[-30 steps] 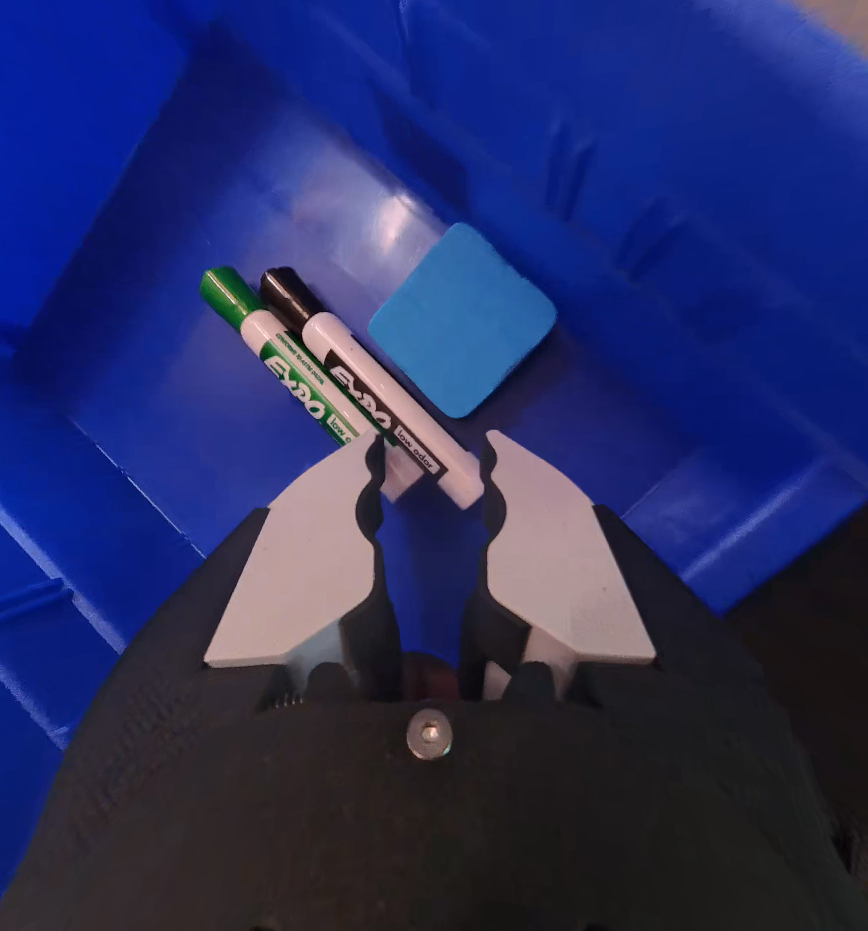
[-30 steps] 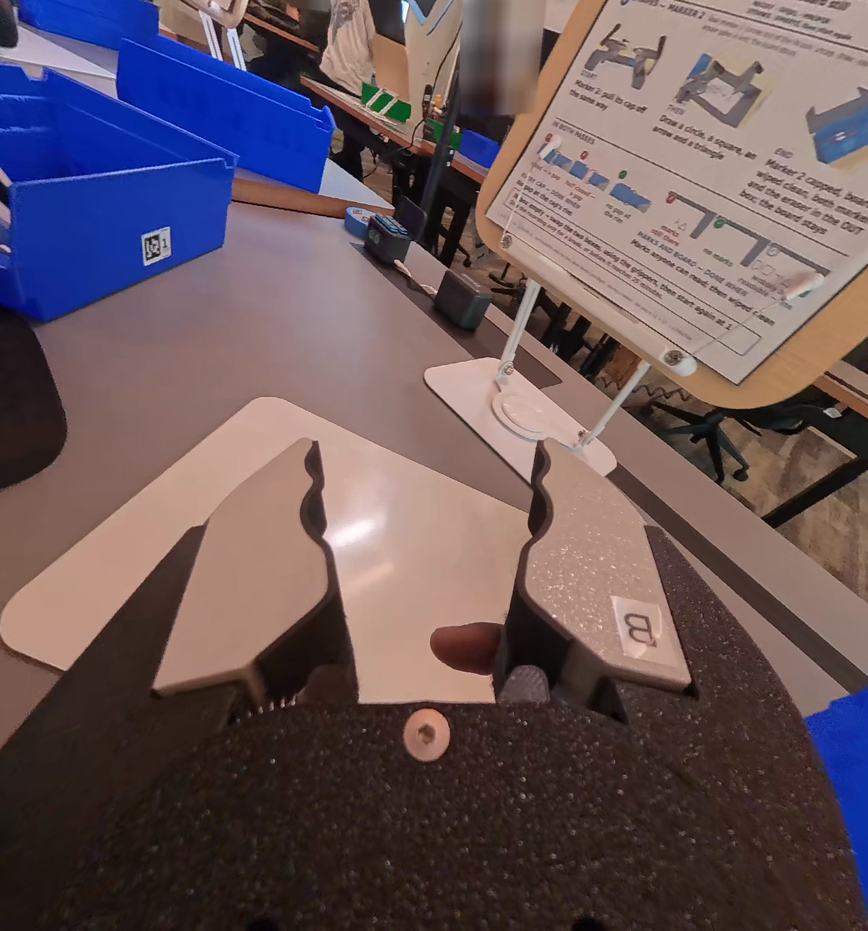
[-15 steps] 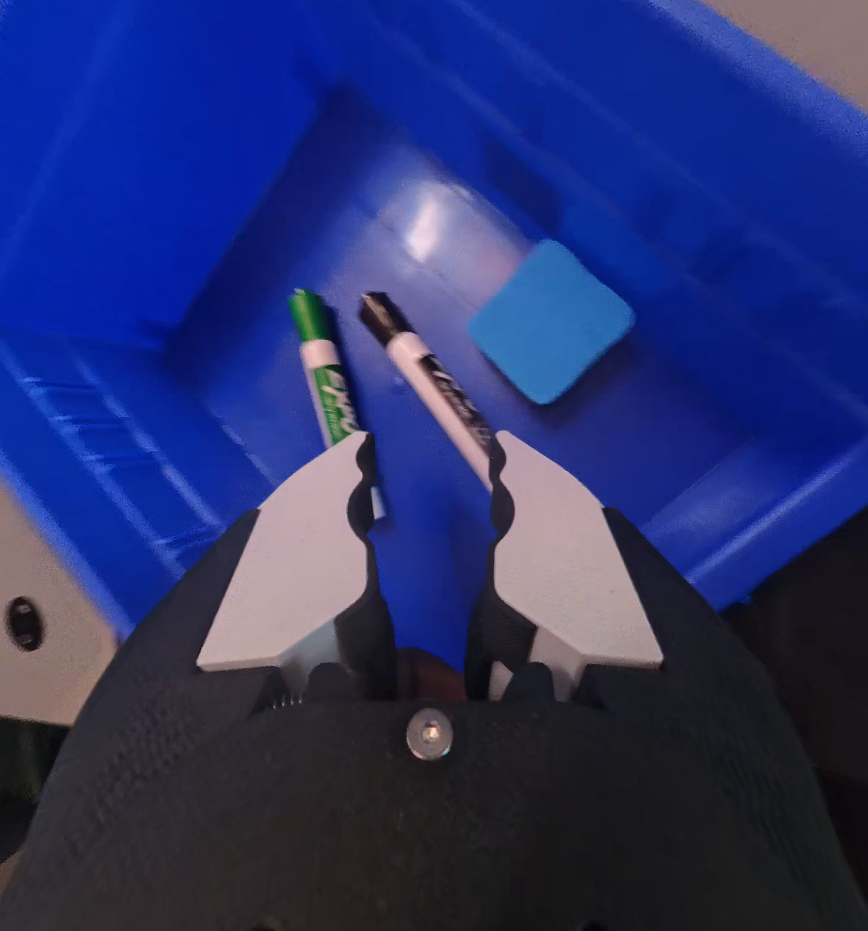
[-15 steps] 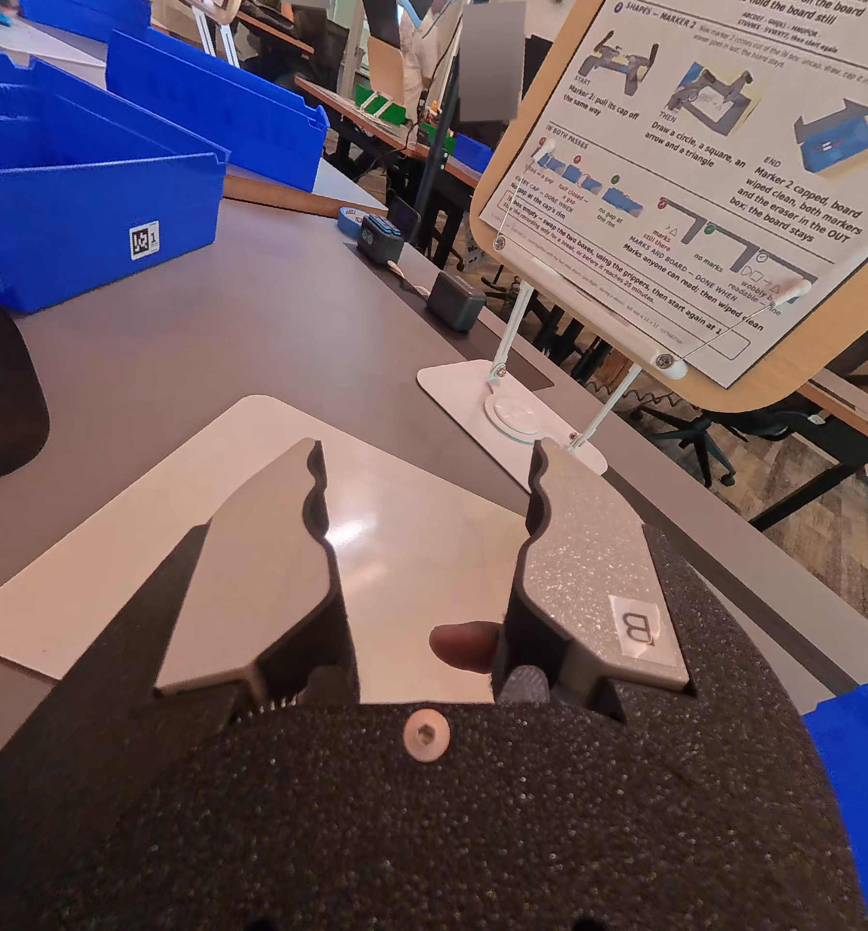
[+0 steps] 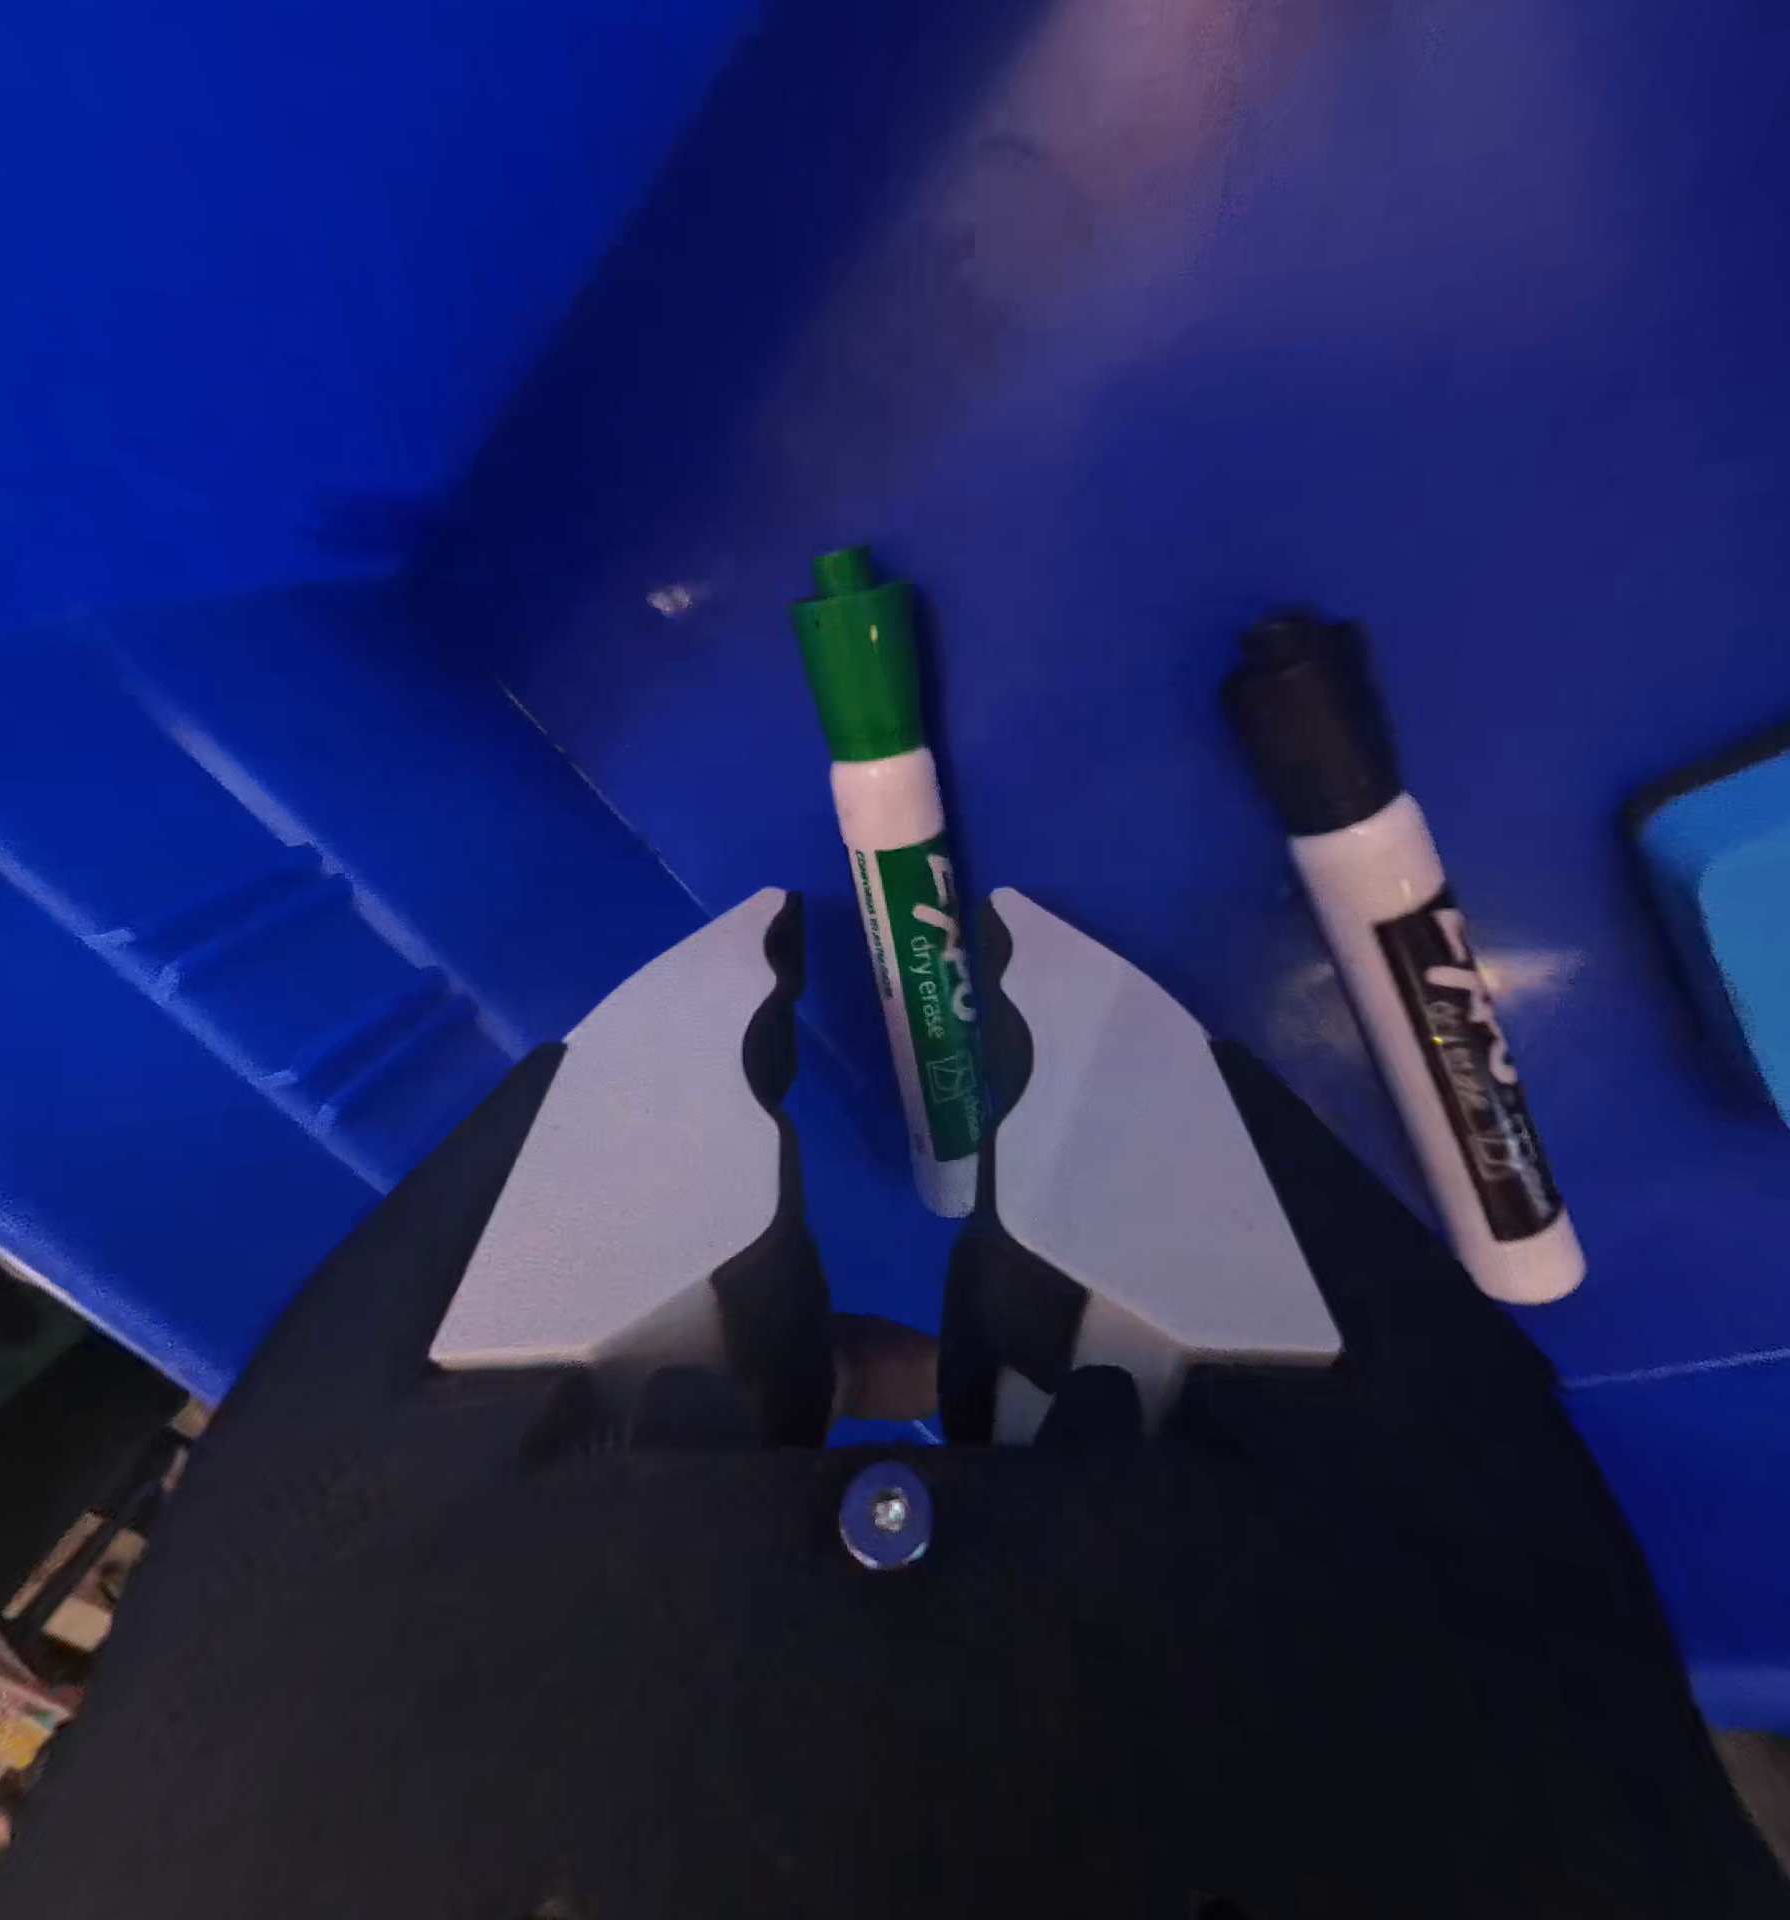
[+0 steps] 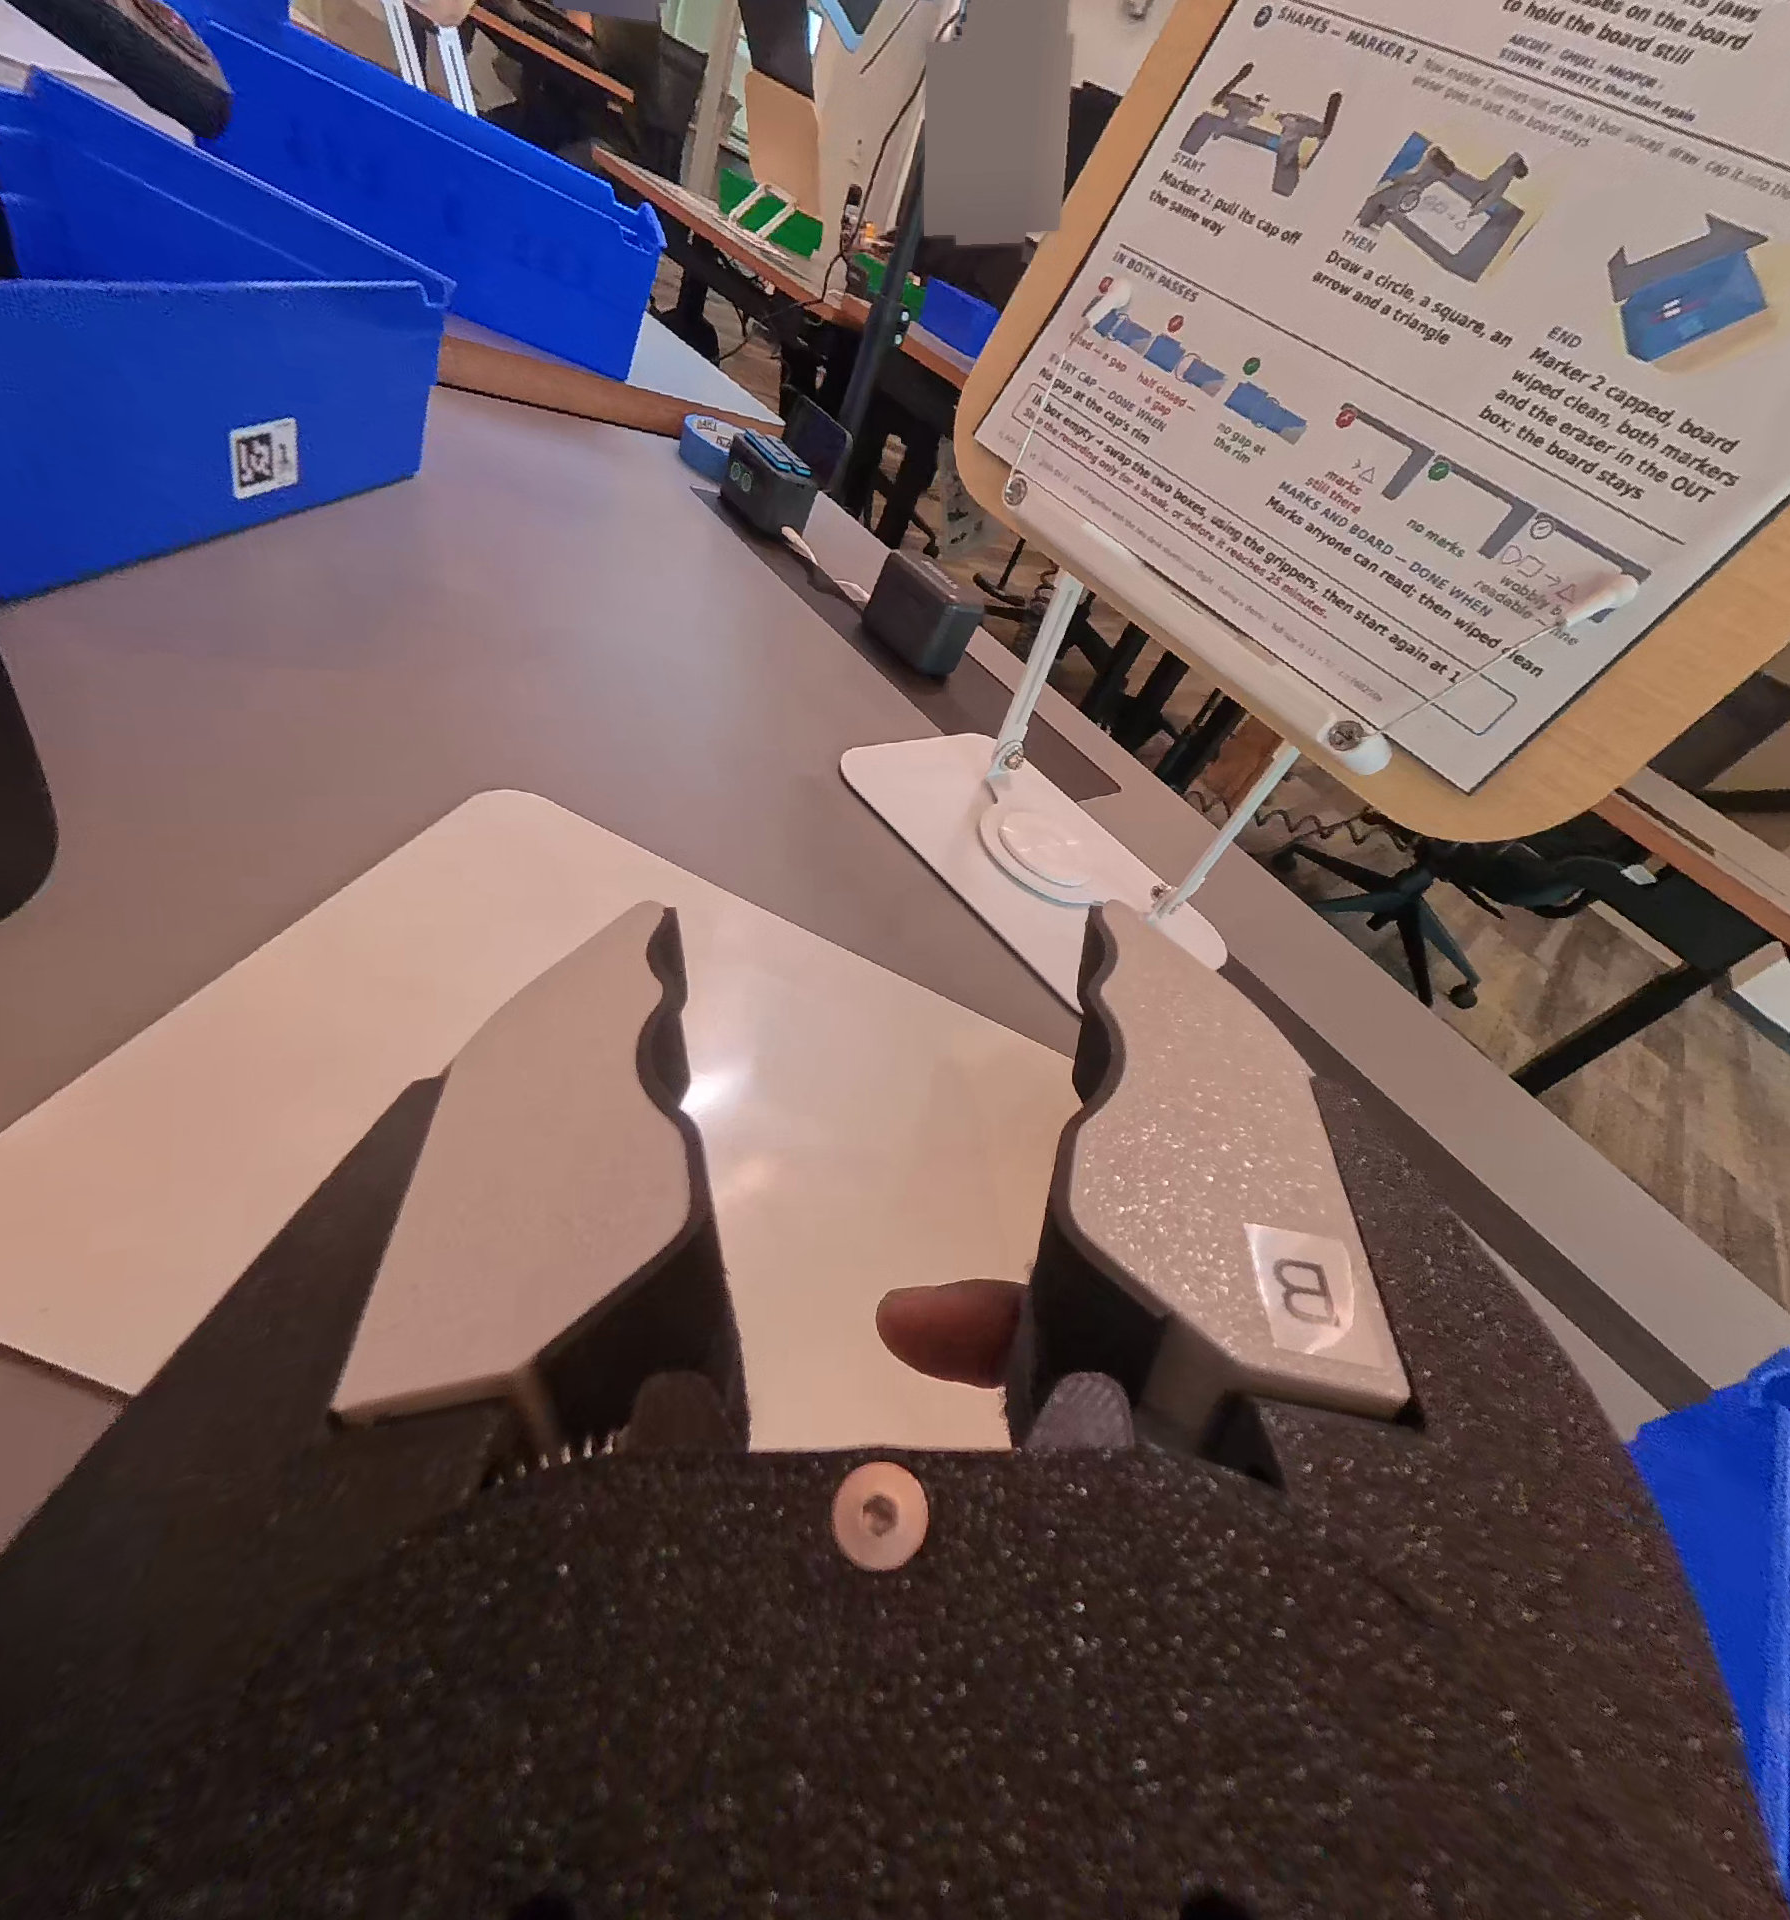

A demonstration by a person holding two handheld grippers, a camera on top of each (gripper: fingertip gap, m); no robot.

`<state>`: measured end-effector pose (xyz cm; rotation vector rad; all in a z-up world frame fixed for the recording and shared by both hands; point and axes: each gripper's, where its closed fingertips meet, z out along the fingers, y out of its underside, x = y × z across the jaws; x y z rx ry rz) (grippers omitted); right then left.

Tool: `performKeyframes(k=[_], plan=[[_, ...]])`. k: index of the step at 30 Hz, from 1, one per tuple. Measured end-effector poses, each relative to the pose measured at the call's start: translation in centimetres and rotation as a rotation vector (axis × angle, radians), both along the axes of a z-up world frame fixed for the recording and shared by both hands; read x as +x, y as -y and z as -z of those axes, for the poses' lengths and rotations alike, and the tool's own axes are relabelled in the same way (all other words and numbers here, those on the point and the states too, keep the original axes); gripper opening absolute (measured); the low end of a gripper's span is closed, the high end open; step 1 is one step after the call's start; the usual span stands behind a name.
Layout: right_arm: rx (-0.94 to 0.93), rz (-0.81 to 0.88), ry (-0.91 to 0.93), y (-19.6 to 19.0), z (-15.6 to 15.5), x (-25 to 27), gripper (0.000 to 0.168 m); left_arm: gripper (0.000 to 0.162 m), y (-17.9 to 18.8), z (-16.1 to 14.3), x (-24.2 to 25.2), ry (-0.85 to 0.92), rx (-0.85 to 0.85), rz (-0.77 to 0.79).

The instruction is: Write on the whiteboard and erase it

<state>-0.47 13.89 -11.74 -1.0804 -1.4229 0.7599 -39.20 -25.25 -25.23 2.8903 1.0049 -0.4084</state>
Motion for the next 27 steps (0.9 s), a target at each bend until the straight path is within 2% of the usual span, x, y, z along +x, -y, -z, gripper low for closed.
performKeyframes(k=[2, 6, 9, 12, 14, 16, 19, 21, 22, 24, 27], plan=[[0.002, 0.011, 0.001, -0.3, 0.1, 0.3, 0.073, 0.021, -0.3, 0.2, -0.1, 0.003, 0.007, 0.014], [-0.03, -0.004, -0.009, -0.2, 0.5, 0.1, 0.073, 0.019, -1.5, 0.0, 0.2, -0.047, 0.033, 0.113], [-0.033, -0.031, -0.003, 0.5, 0.6, -0.3, 0.072, 0.019, -2.6, -2.1, -0.4, -0.212, 0.159, 0.11], [-0.071, -0.101, -0.019, 2.4, 0.3, -1.1, 0.071, 0.019, -5.9, -7.3, -0.1, -0.413, 0.516, 0.133], [-0.134, -0.178, -0.052, 4.4, -0.3, -1.9, 0.07, 0.018, -9.5, -12.5, 2.2, -0.508, 0.91, 0.207], [-0.239, -0.277, -0.11, 6.8, -1.3, -2.7, 0.07, 0.018, -12.7, -18.2, 6.9, -0.491, 1.385, 0.291], [-0.478, -0.433, -0.255, 10.7, -3.9, -3.9, 0.067, 0.018, -15.3, -25.3, 15.5, -0.211, 2.087, 0.359], [-0.621, -0.509, -0.37, 12.9, -5.8, -4.7, 0.066, 0.017, -16.4, -27.5, 19.9, 0.153, 2.405, 0.307], [-0.66, -0.534, -0.428, 13.7, -6.7, -5.0, 0.066, 0.017, -17.1, -28.0, 21.7, 0.345, 2.509, 0.269], [-0.654, -0.529, -0.549, 14.7, -8.2, -5.6, 0.065, 0.017, -18.9, -28.3, 24.9, 0.694, 2.612, 0.206], [-0.518, -0.474, -0.746, 15.0, -10.7, -5.4, 0.062, 0.017, -21.8, -27.7, 28.4, 0.953, 2.637, 0.102]])
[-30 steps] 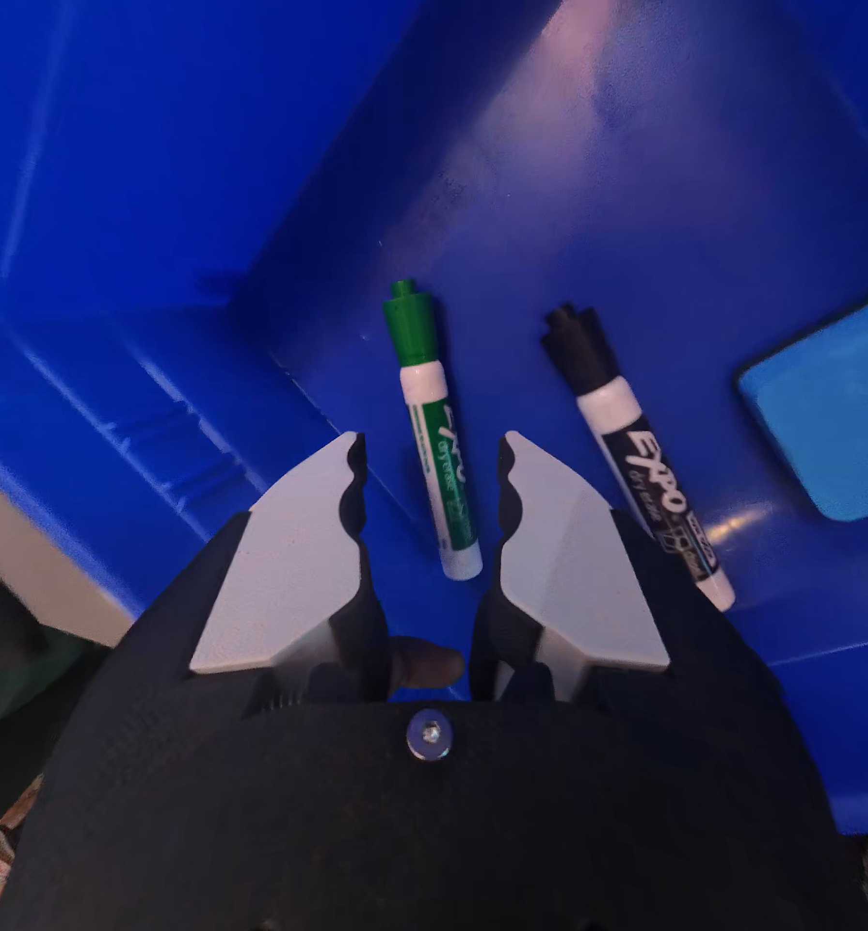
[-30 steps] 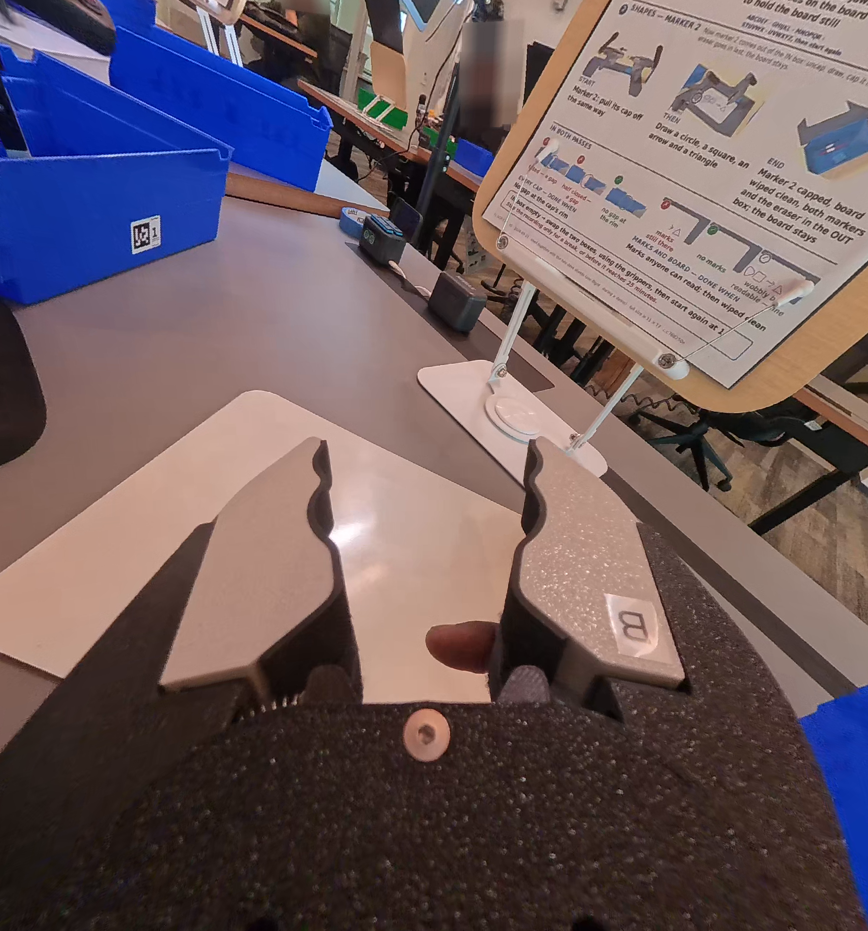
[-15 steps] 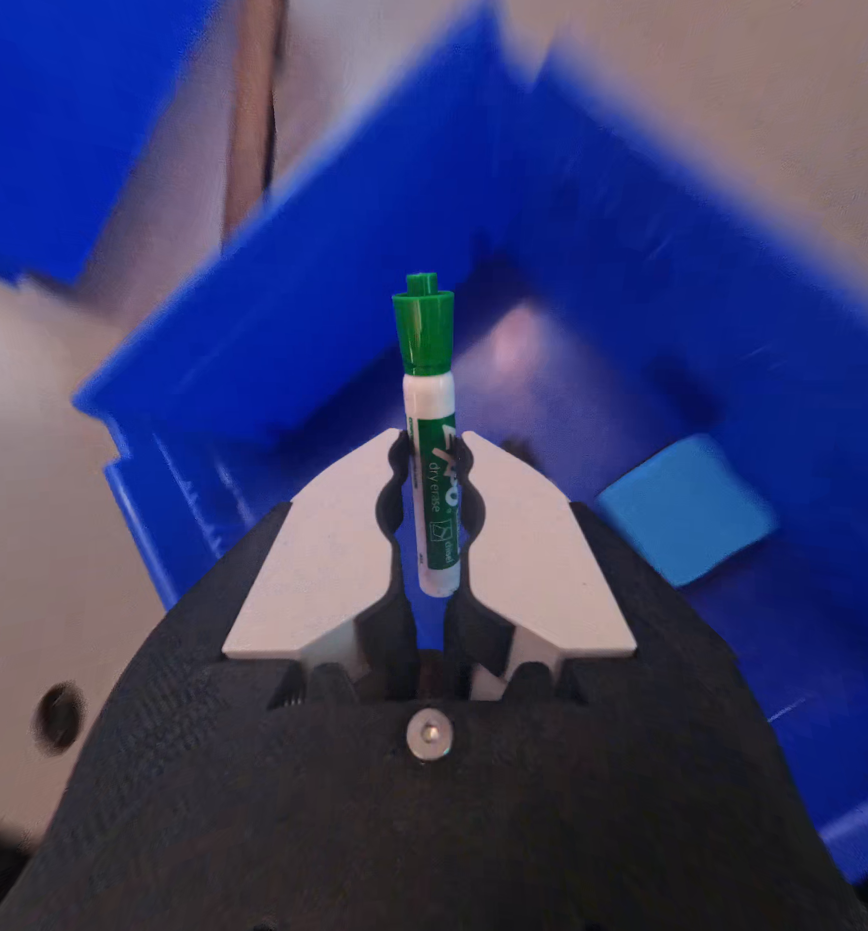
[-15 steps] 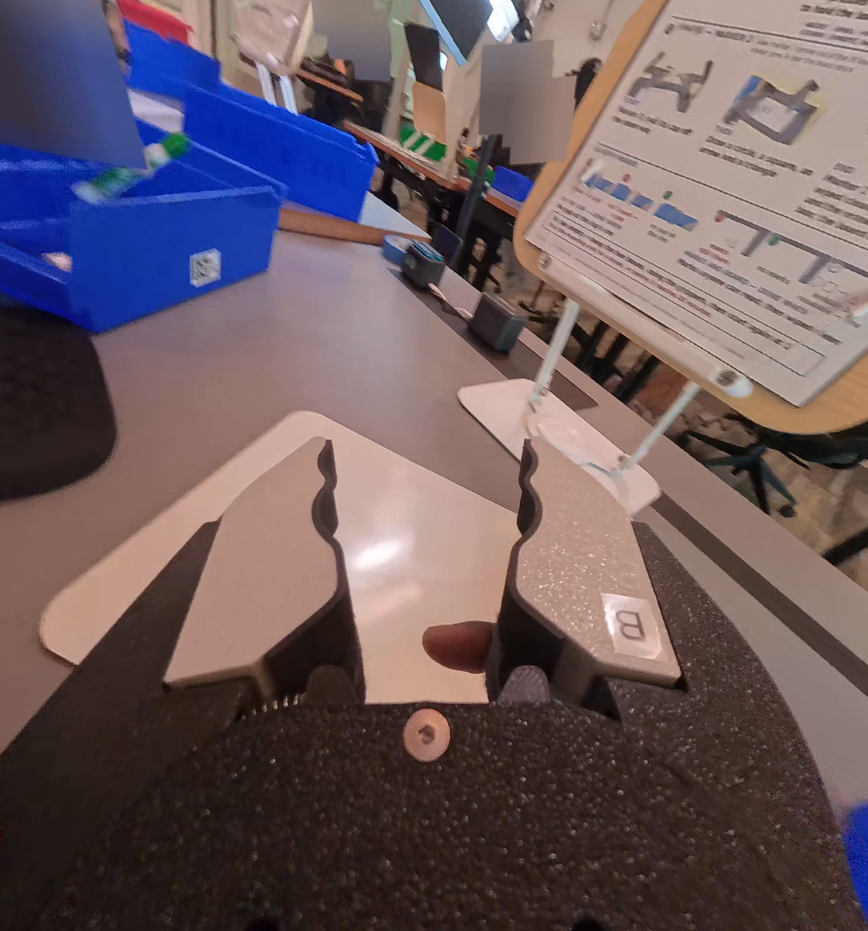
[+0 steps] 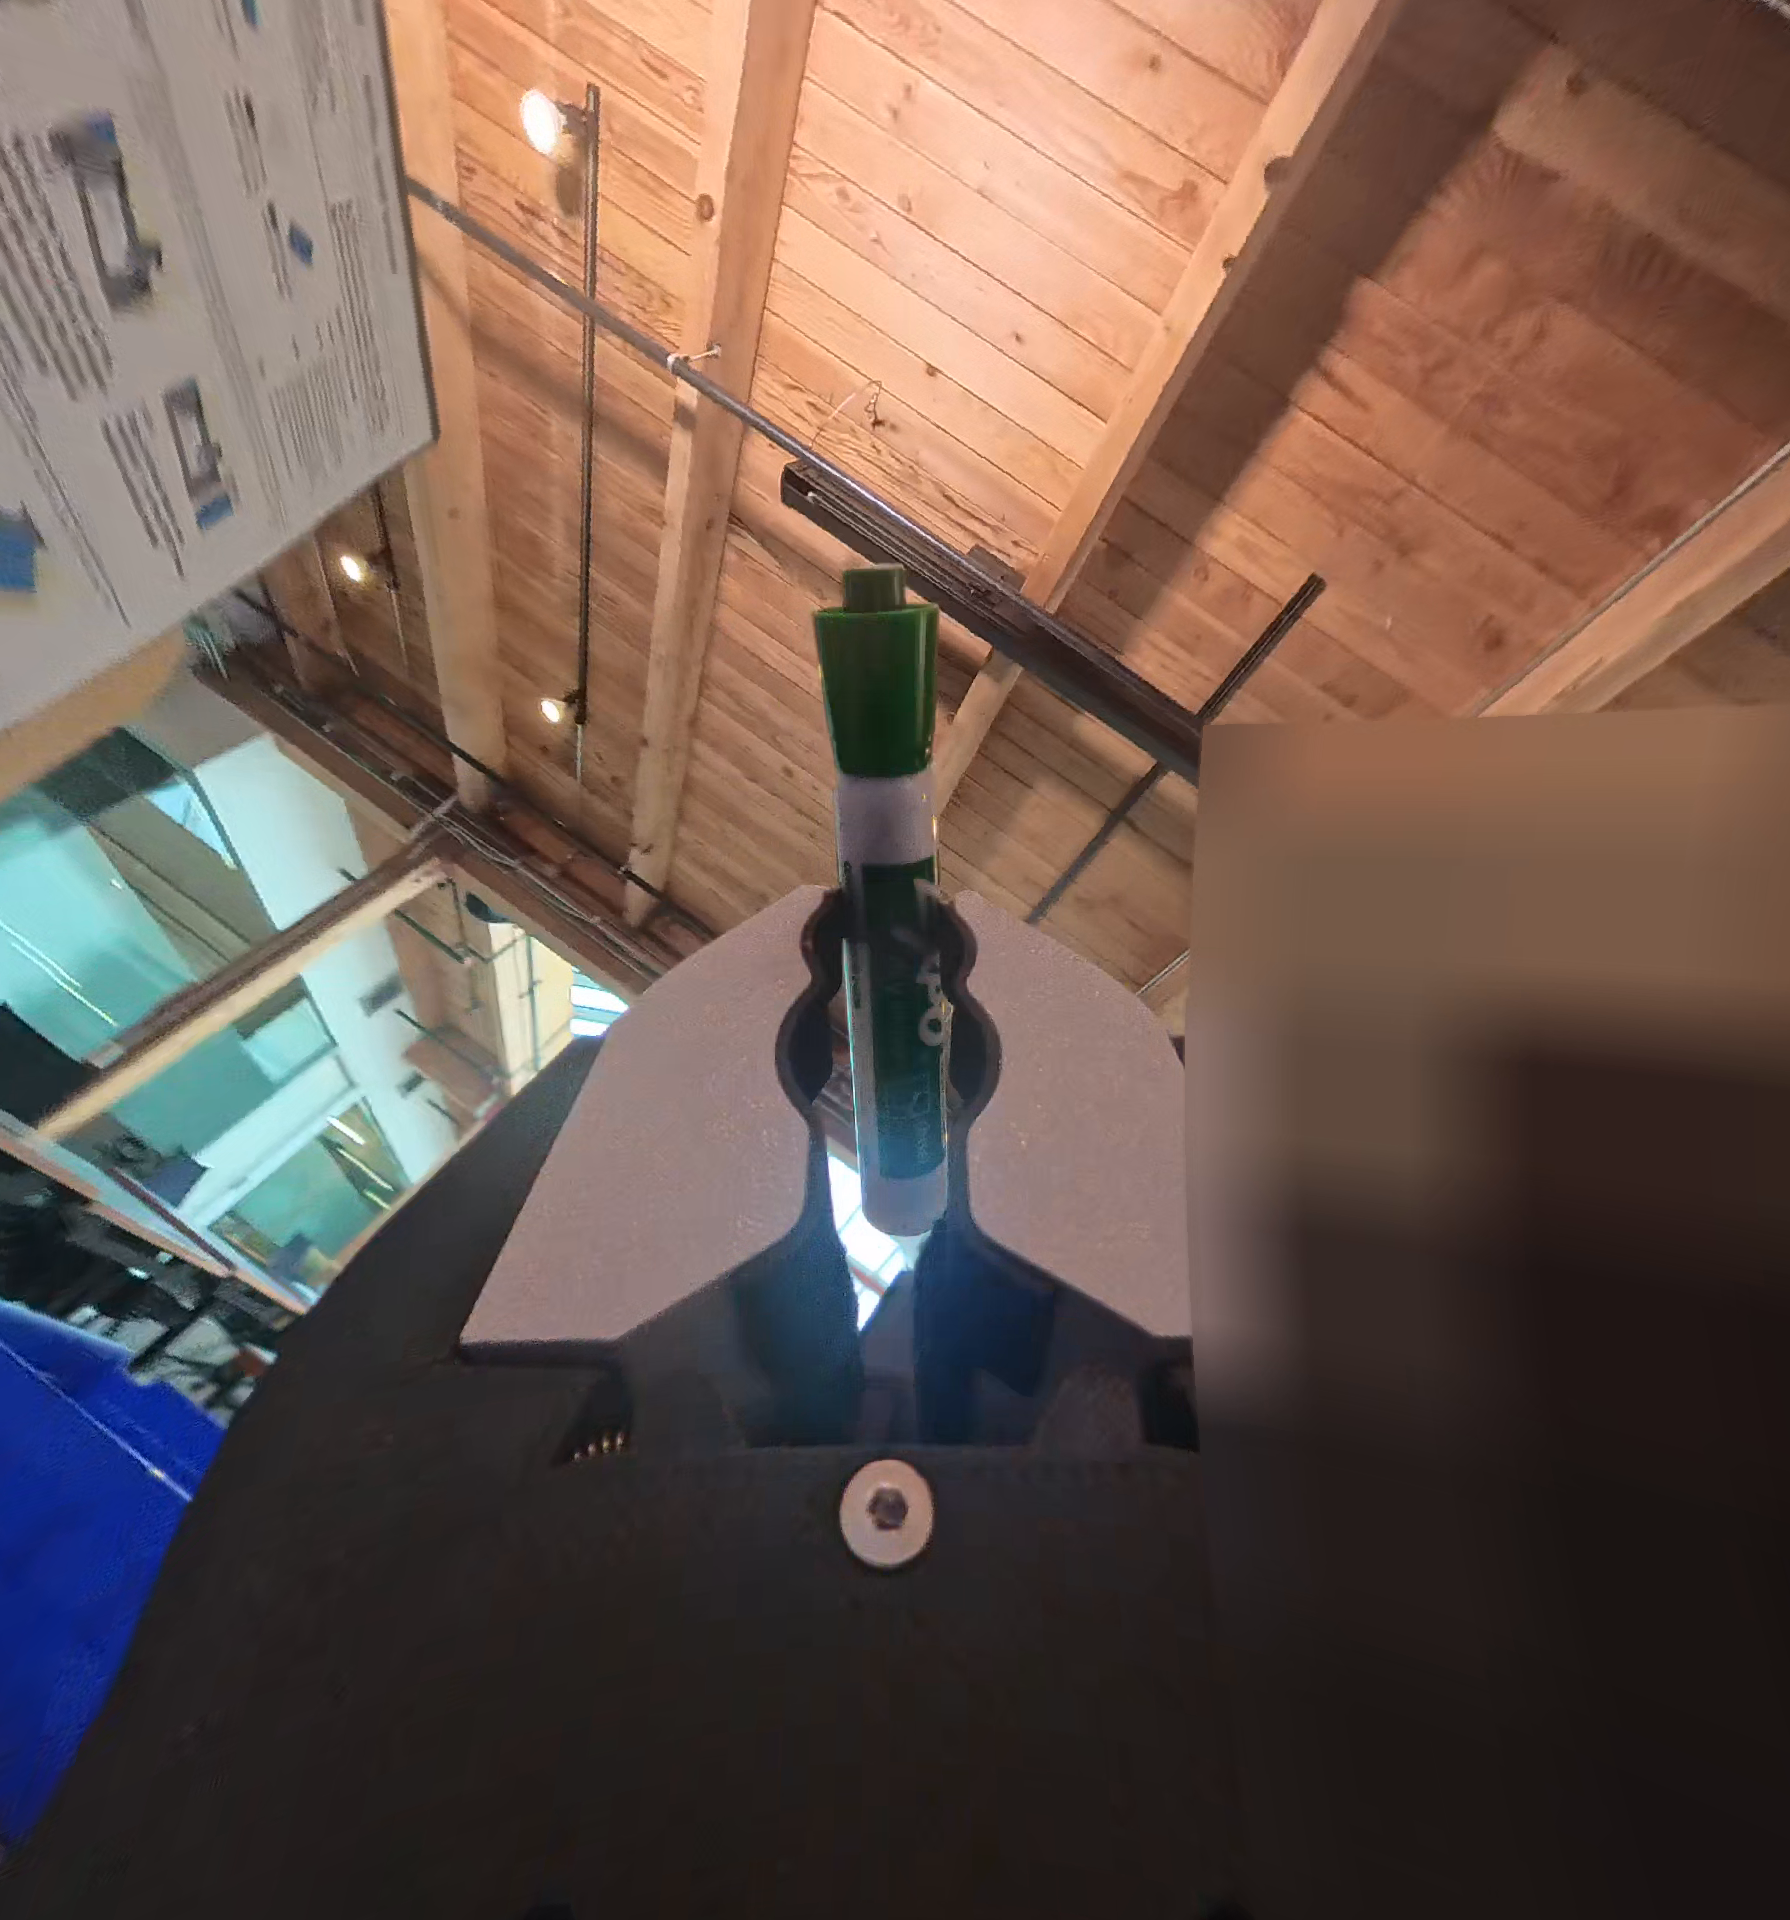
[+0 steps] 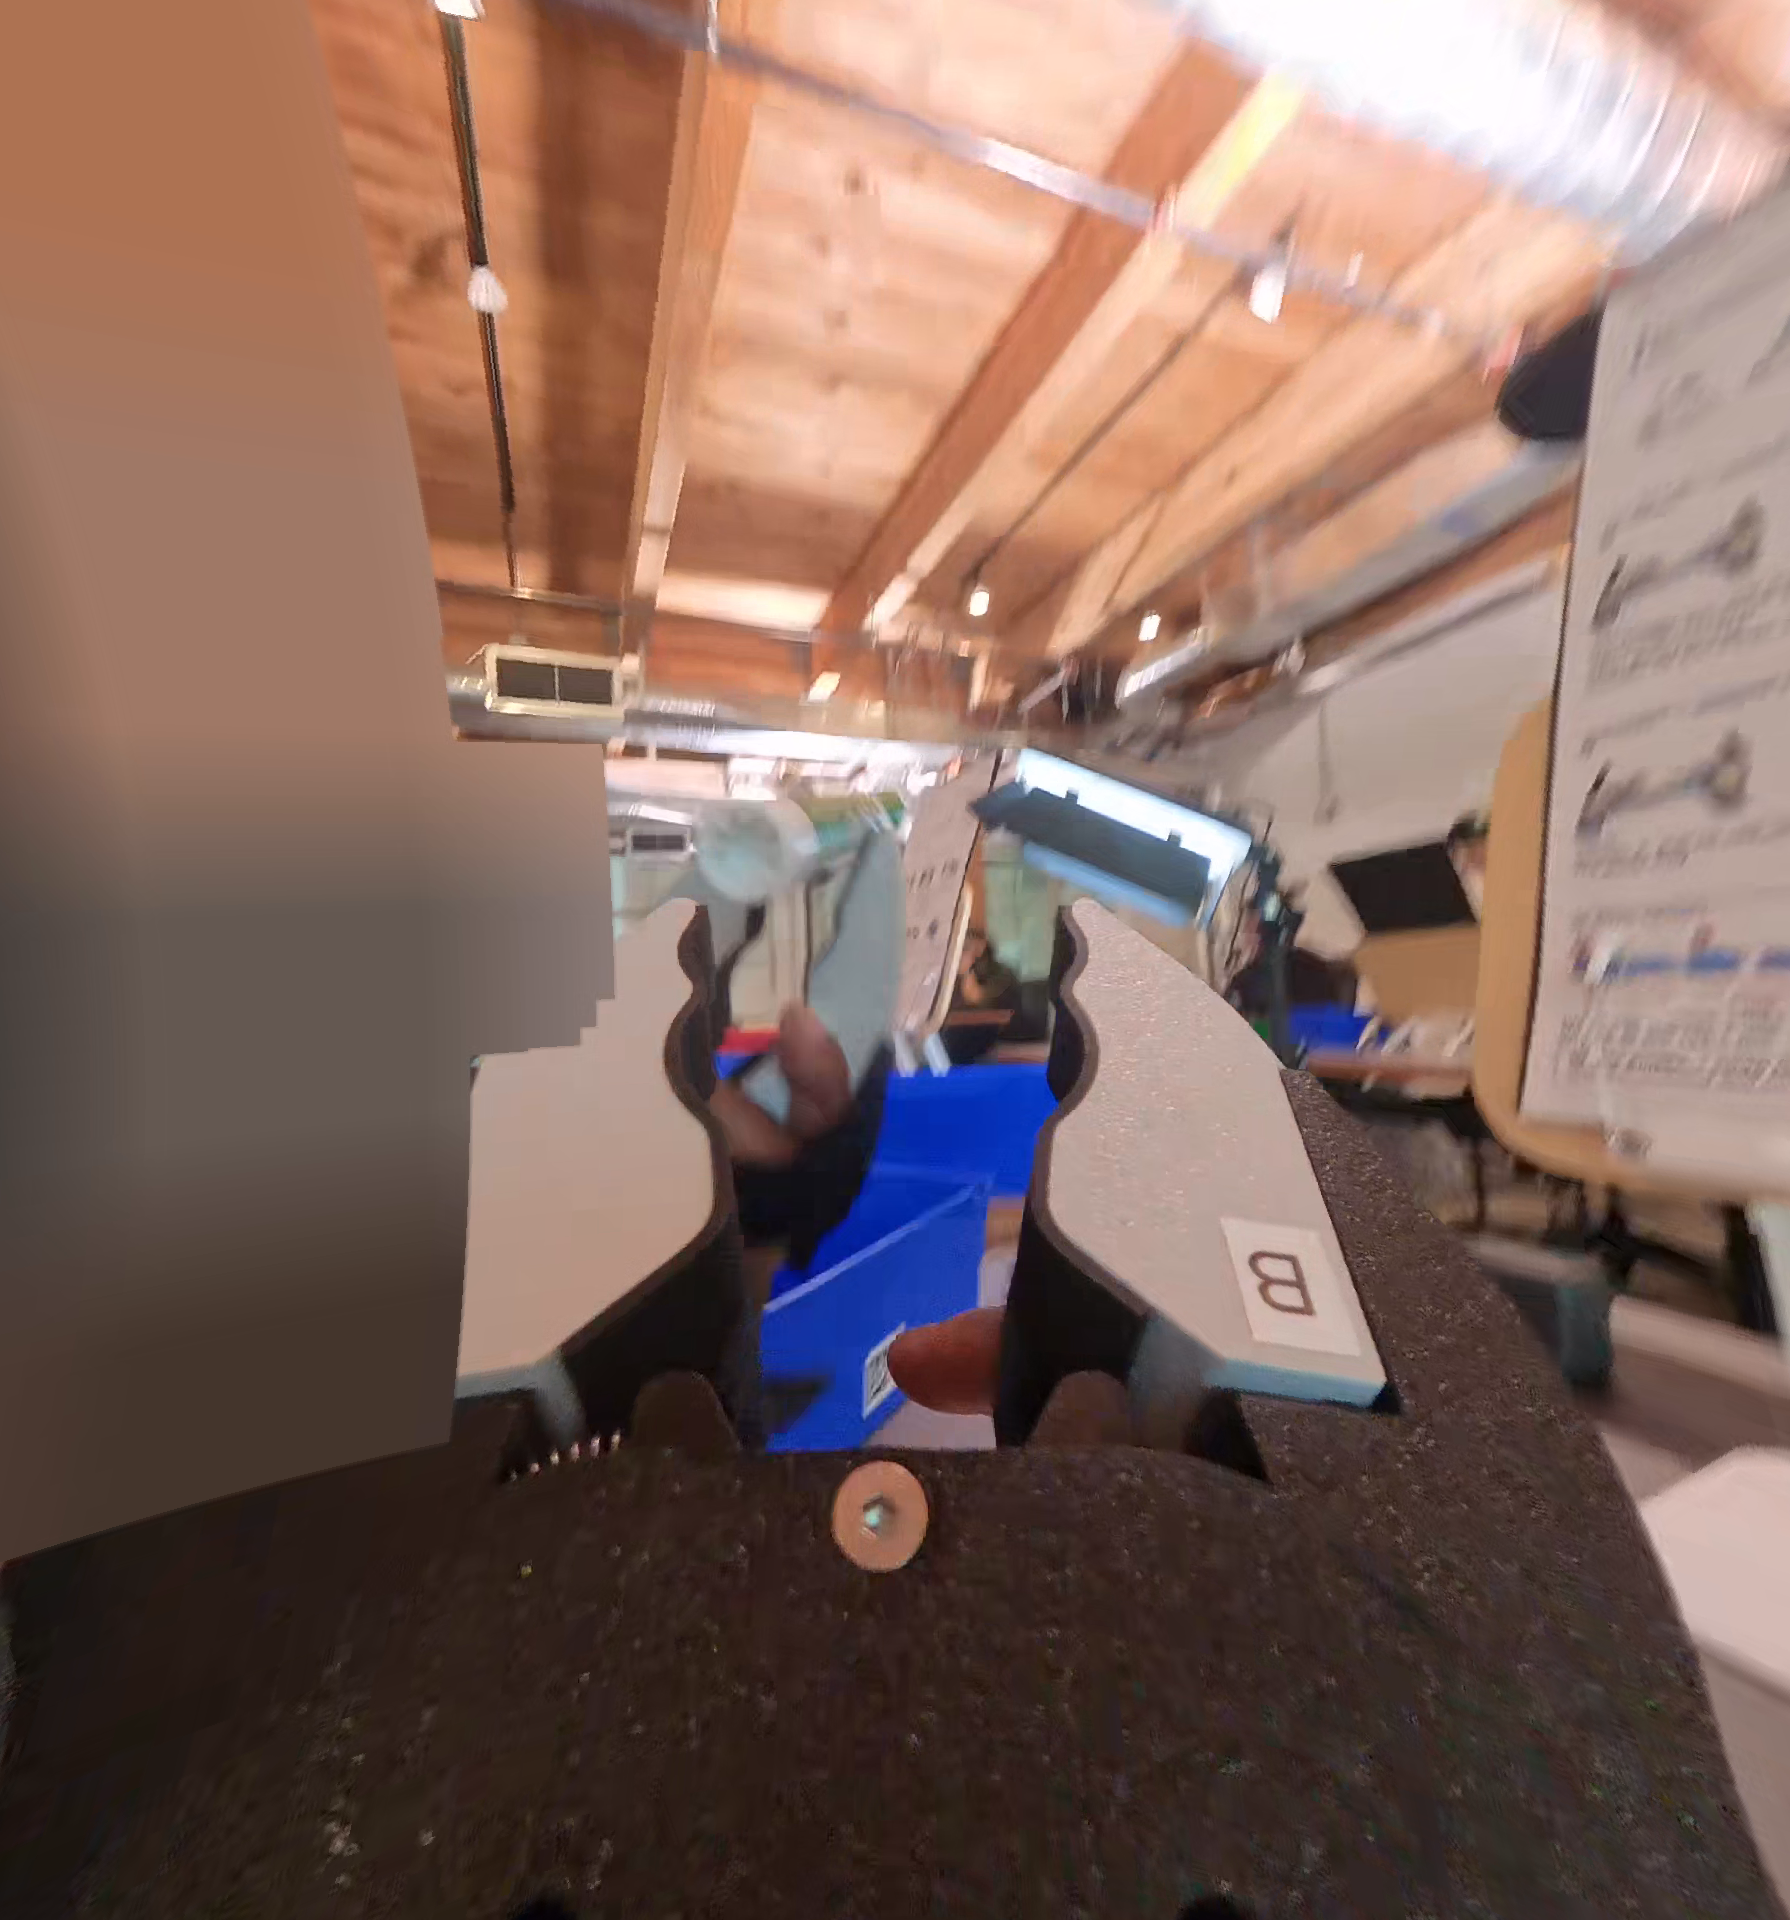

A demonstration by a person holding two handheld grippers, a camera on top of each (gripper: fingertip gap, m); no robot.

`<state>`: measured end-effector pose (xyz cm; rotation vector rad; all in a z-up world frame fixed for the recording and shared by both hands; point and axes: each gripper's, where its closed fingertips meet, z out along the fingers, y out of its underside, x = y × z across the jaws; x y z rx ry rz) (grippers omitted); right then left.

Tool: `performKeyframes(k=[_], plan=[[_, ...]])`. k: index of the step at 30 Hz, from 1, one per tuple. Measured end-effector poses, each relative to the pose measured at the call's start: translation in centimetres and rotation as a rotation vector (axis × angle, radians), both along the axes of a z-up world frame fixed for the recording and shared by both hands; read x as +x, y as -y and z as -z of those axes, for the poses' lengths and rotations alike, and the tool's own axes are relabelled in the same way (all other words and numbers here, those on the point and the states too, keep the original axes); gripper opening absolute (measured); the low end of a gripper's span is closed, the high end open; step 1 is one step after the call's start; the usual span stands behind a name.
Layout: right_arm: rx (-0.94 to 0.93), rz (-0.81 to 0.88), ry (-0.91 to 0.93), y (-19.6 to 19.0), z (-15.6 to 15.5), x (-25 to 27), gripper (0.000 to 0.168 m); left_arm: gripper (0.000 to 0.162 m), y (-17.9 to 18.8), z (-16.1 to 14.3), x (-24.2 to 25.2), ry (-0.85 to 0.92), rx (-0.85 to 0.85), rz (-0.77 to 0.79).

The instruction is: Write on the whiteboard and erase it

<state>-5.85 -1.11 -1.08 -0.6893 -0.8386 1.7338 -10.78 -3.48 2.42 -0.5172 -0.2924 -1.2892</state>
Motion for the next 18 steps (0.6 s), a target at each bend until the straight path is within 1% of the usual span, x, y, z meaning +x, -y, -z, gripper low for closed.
performKeyframes(k=[2, 3, 5, 9, 10, 12, 14, 15, 17, 18], plan=[[0.049, 0.053, -0.08, 0.3, -1.4, 0.6, 0.058, 0.017, -1.6, 0.7, 2.1, 0.041, -0.006, 0.097], [0.08, 0.075, -0.097, 0.4, -1.8, 0.8, 0.054, 0.017, -2.2, 1.0, 3.0, 0.063, -0.012, 0.143], [0.135, 0.115, -0.127, 0.5, -2.3, 1.4, 0.05, 0.017, -2.9, 1.6, 4.5, 0.088, -0.031, 0.202], [0.22, 0.223, -0.178, 0.0, -3.0, 2.9, 0.032, 0.017, -3.9, 2.8, 7.4, 0.021, -0.092, 0.241], [0.246, 0.241, -0.171, 0.0, -3.0, 3.0, 0.022, 0.018, -3.9, 2.9, 8.1, 0.005, -0.094, 0.264], [0.265, 0.235, -0.172, 0.2, -3.0, 3.7, 0.021, 0.018, -3.7, 3.0, 9.0, -0.038, -0.091, 0.275], [0.248, 0.189, -0.163, 0.2, -3.0, 4.4, 0.02, 0.018, -3.4, 3.2, 9.7, -0.14, -0.096, 0.288], [0.219, 0.158, -0.147, 0.1, -3.0, 4.8, 0.02, 0.019, -3.2, 3.5, 9.9, -0.218, -0.103, 0.27], [0.163, 0.074, -0.072, -0.6, -2.8, 5.2, 0.021, 0.037, -2.4, 4.2, 9.5, -0.428, -0.11, 0.155], [0.142, 0.017, -0.01, -0.9, -2.4, 5.2, 0.021, 0.042, -2.2, 5.1, 9.2, -0.582, -0.145, 0.067]])
